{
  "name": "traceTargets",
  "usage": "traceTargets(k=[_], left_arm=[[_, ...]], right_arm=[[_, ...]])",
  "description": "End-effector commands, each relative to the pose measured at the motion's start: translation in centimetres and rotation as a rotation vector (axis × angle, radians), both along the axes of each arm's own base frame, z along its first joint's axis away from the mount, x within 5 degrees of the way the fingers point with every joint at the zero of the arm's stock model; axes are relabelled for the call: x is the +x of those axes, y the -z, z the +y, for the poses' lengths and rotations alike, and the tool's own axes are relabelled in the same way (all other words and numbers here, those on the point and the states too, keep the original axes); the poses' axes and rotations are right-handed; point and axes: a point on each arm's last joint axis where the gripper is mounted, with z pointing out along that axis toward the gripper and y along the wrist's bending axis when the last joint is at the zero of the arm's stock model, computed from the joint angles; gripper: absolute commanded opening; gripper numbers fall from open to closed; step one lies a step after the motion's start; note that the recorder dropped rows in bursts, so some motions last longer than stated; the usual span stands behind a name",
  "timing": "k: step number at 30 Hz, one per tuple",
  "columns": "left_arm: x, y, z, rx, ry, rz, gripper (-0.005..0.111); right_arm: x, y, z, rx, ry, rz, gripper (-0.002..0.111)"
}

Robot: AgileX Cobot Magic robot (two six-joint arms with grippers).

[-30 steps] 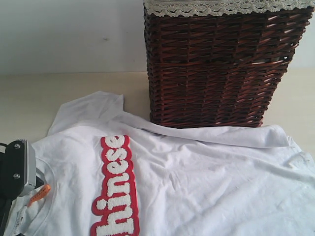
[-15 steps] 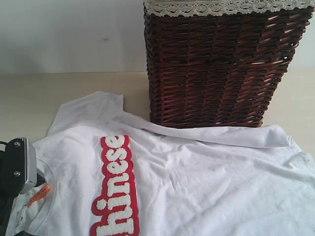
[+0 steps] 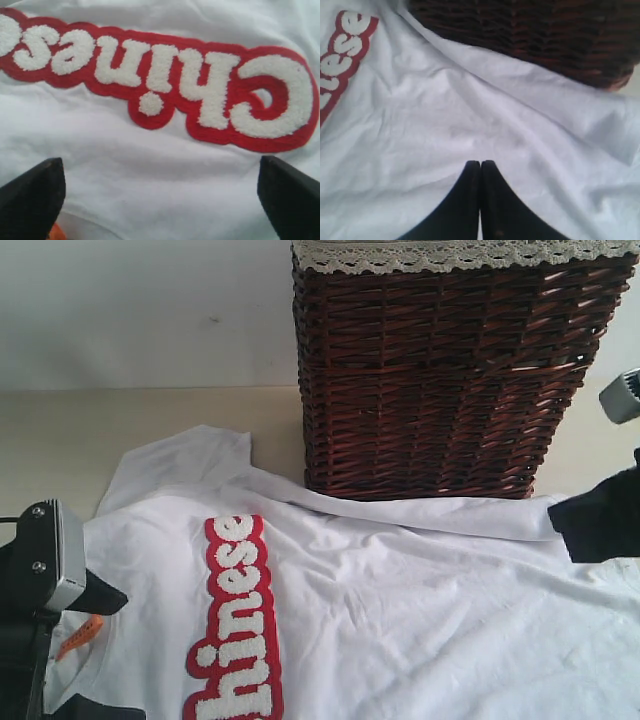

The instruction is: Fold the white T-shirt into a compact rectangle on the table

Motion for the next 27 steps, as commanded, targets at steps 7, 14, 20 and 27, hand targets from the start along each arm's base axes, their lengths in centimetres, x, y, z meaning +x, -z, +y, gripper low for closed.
traceTargets(k=[7, 14, 20, 27], left_arm=[[0.2, 1.1, -0.2, -0.005, -0.001, 0.066, 0.104], [0.4, 1.2, 0.0, 0.023, -0.020, 0.051, 0.104], [0.6, 1.3, 0.3, 0.048, -0.039, 0.034, 0.104], [0.6, 1.3, 0.3, 0.050, -0.037, 0.036, 0.104]], right_arm=[[8.1, 0.4, -2.3, -0.209, 0.171, -0.217, 0.000], [15.0, 1.3, -2.1, -0.139, 0.230, -0.196, 0.000], [18.4, 2.7, -1.6, -0.106, 0.187, -0.172, 0.000], [21.2, 2.9, -1.5, -0.100, 0.186, -0.198, 0.000]])
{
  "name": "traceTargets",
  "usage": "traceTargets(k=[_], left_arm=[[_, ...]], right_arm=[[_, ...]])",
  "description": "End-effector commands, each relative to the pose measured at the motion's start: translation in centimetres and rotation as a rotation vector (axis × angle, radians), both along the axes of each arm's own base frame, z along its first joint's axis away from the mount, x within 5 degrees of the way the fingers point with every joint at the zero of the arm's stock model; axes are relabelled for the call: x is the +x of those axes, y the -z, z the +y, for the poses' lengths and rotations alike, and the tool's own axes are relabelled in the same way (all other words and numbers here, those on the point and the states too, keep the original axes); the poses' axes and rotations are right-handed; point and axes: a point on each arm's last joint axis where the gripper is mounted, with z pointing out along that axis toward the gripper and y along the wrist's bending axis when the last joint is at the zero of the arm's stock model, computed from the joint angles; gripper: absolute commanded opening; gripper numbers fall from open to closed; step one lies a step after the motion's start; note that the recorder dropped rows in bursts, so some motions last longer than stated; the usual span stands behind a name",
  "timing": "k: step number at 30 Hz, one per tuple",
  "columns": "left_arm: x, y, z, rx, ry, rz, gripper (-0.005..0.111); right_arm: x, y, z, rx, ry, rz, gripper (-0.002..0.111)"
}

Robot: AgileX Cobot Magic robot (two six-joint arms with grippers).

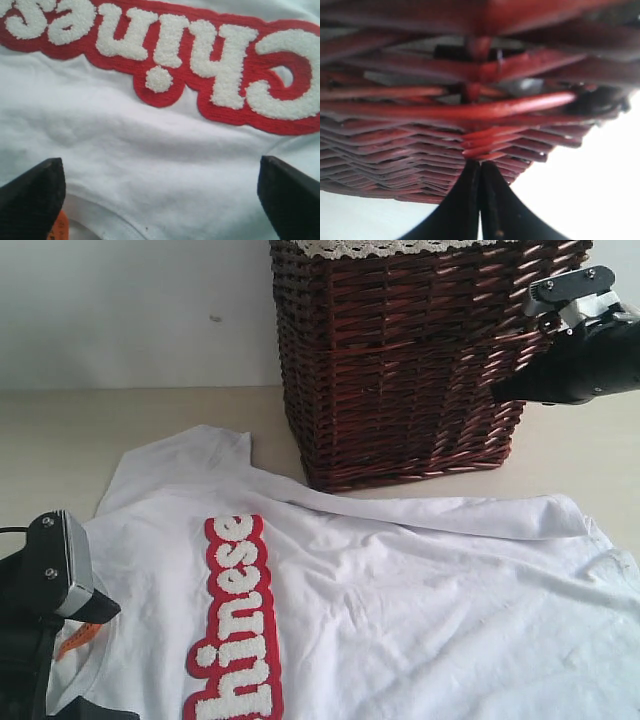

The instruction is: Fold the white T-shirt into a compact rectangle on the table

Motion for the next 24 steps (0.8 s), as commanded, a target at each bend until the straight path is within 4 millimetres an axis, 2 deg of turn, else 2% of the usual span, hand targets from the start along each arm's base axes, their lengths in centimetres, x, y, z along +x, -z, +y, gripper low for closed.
traceTargets(k=[1, 4, 10, 13, 15, 22, 24], left_arm=[[0.1, 0.0, 0.0, -0.001, -0.006, 0.001, 0.104], [0.1, 0.0, 0.0, 0.000, -0.007, 0.000, 0.104], [0.1, 0.0, 0.0, 0.001, -0.006, 0.000, 0.104], [0.0, 0.0, -0.1, -0.007, 0.001, 0.004, 0.104], [0.0, 0.0, -0.1, -0.007, 0.001, 0.004, 0.104], [0.0, 0.0, -0.1, -0.005, 0.006, 0.000, 0.104], [0.1, -0.1, -0.1, -0.012, -0.005, 0.002, 0.104]], right_arm=[[1.8, 0.0, 0.1, 0.003, -0.009, -0.021, 0.000], [1.7, -0.5, 0.4, 0.026, -0.041, -0.020, 0.000], [-1.5, -3.4, 2.6, -0.050, -0.430, 0.049, 0.000], [-2.3, -3.6, 3.2, -0.105, -0.498, 0.078, 0.000], [-2.5, -2.6, 3.3, -0.140, -0.521, 0.140, 0.000], [-3.2, 3.4, 2.9, -0.133, -0.513, 0.507, 0.000], [-3.2, 4.4, 2.6, -0.147, -0.490, 0.561, 0.000]])
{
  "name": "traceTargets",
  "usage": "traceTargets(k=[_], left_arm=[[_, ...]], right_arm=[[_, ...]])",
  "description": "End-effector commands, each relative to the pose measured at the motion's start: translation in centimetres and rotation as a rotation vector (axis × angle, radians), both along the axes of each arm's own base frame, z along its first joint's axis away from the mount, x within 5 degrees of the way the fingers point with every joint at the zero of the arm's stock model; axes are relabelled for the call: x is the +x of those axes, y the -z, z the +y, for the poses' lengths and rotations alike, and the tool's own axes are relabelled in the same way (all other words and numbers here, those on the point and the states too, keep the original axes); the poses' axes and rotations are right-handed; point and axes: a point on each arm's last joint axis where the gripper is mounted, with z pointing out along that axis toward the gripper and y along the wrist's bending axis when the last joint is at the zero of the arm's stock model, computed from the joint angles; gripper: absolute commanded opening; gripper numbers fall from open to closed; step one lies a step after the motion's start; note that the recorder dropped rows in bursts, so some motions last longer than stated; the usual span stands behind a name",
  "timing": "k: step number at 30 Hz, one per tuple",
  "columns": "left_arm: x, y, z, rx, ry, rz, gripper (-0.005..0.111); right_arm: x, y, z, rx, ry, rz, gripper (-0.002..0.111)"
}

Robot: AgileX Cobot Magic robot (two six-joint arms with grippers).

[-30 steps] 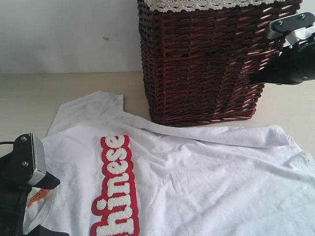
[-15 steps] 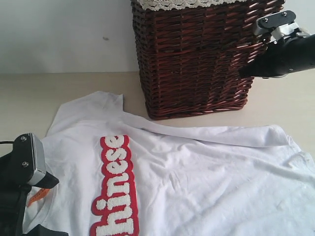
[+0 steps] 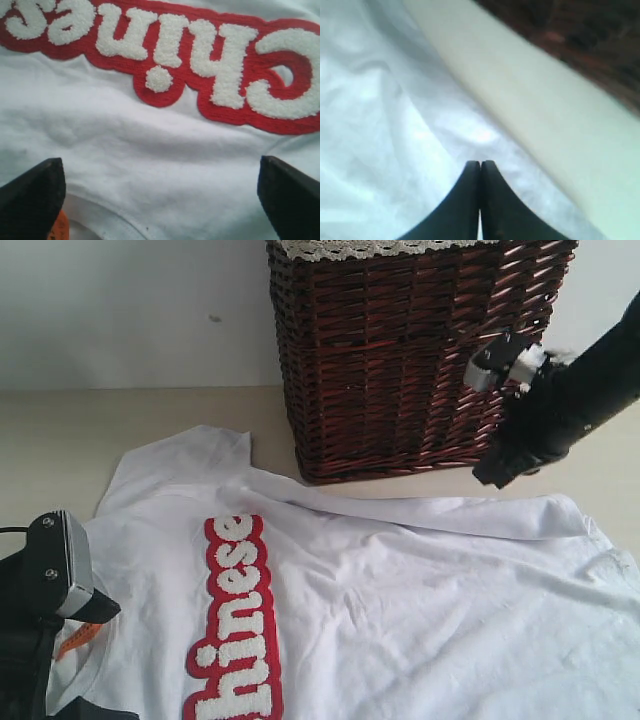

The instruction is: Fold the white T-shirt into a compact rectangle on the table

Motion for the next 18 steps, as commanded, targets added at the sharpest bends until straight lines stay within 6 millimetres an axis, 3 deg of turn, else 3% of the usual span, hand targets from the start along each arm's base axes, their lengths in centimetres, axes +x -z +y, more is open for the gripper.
traceTargets(k=[1, 11, 18], left_arm=[[0.1, -0.1, -0.1, -0.018, -0.008, 0.006, 0.104], [0.1, -0.1, -0.2, -0.025, -0.014, 0.008, 0.104], [0.1, -0.1, -0.2, -0.022, -0.016, 0.006, 0.104]], right_arm=[[-0.2, 2.4, -0.5, -0.069, 0.025, 0.123, 0.000], [0.0, 7.2, -0.9, -0.131, -0.002, 0.209, 0.000], [1.5, 8.7, -2.7, -0.314, 0.085, 0.078, 0.000]])
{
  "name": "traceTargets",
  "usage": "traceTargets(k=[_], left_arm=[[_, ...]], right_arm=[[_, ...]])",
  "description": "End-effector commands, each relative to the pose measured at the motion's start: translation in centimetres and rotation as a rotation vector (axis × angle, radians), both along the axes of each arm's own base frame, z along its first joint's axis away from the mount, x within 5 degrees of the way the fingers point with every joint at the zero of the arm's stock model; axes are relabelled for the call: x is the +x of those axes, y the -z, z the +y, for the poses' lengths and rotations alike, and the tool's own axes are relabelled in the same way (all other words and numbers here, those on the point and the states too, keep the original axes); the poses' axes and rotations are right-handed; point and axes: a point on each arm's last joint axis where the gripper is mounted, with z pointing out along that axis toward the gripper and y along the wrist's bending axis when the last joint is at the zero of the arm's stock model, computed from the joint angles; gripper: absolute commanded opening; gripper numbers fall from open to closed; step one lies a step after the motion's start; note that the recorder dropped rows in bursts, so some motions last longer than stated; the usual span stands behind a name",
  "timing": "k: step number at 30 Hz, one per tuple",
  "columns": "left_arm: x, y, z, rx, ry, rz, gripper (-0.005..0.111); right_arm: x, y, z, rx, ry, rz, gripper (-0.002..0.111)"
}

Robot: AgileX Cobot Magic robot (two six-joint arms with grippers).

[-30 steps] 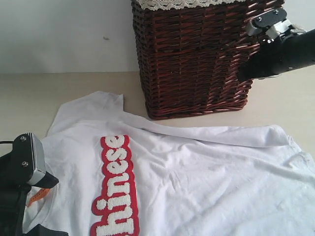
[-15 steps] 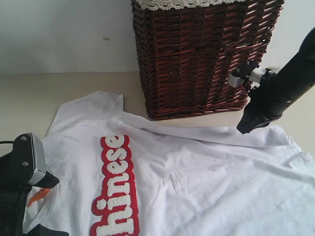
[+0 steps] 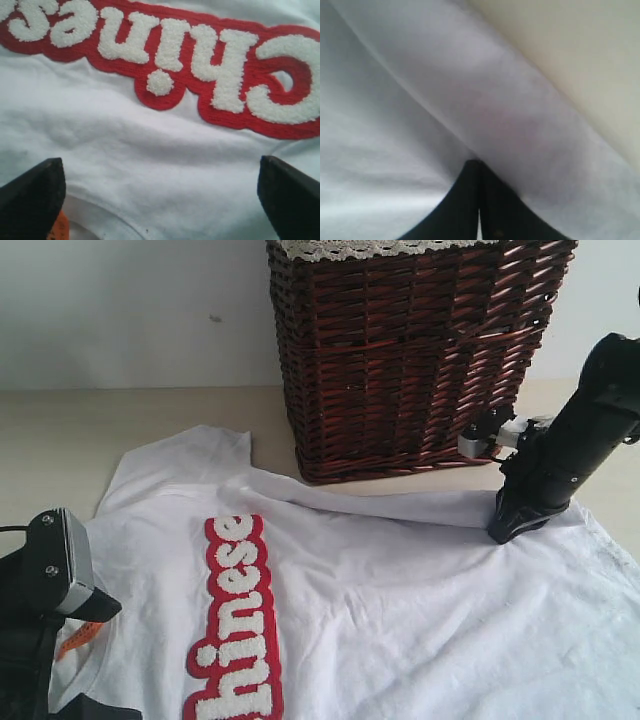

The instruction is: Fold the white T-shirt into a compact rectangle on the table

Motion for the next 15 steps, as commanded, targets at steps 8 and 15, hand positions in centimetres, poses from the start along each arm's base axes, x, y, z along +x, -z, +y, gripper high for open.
traceTargets(k=[8, 15], left_arm=[[0.1, 0.0, -0.1, -0.012, -0.004, 0.004, 0.104], [0.1, -0.1, -0.1, -0.015, -0.006, 0.005, 0.104]], right_arm=[[1.4, 1.9, -1.8, -0.144, 0.235, -0.116, 0.000], [0.1, 1.1, -0.6, -0.041, 0.157, 0.020, 0.000]])
